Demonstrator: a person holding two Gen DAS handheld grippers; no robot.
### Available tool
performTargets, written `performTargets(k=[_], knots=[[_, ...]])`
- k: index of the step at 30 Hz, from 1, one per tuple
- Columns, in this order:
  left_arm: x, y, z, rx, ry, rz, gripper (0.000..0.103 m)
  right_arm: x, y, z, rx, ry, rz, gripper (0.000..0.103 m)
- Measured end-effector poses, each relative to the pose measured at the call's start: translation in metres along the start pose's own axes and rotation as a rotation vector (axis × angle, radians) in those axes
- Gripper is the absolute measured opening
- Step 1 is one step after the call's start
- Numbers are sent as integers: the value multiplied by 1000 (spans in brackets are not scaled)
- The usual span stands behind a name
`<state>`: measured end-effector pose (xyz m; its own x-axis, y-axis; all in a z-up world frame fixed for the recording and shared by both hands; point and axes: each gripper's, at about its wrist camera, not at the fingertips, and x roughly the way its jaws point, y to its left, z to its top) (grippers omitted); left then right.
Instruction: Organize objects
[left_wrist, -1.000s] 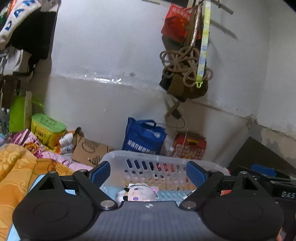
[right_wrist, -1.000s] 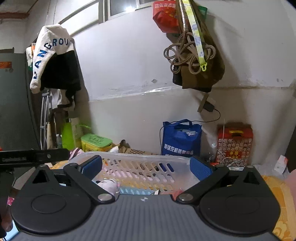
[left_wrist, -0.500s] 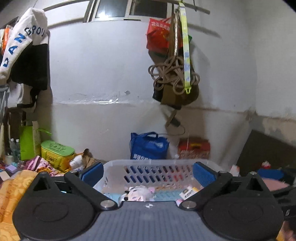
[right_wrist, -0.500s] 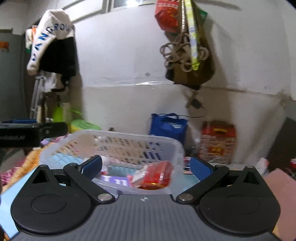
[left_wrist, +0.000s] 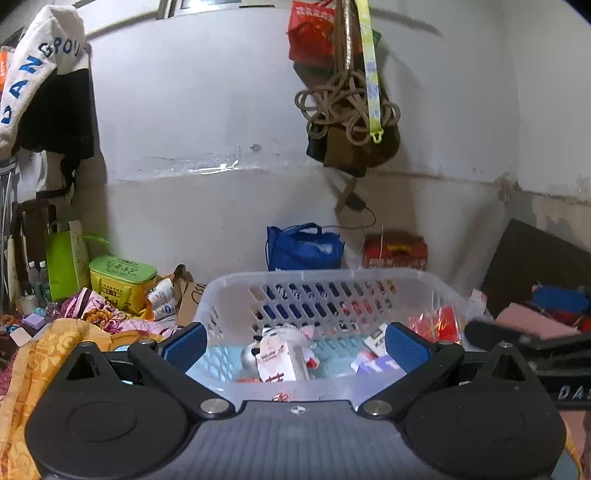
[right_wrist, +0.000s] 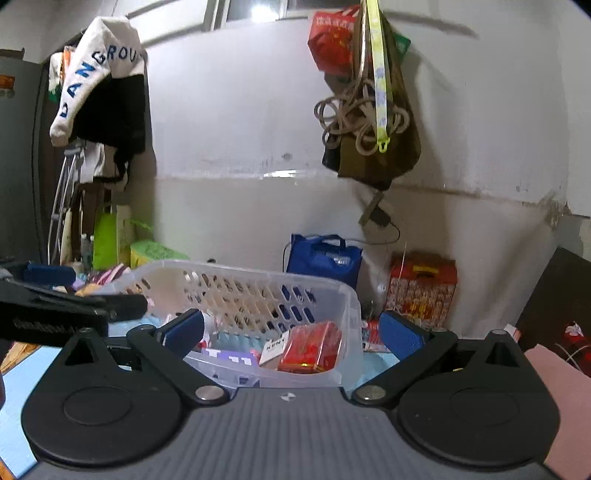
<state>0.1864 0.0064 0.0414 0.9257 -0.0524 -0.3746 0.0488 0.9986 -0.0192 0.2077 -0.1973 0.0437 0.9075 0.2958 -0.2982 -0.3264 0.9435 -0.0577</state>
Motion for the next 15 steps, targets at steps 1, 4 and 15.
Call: performTargets(k=[1,4,15], knots=[[-1,0,-1,5,1,5,103,0,-2,1,18,6,13,103],[-3,2,-4,4,0,19,103,2,-14,3,88,32,72,103],[-6,6,-9,-17,5,40,103,11,-23,-2,128,83,44,103]])
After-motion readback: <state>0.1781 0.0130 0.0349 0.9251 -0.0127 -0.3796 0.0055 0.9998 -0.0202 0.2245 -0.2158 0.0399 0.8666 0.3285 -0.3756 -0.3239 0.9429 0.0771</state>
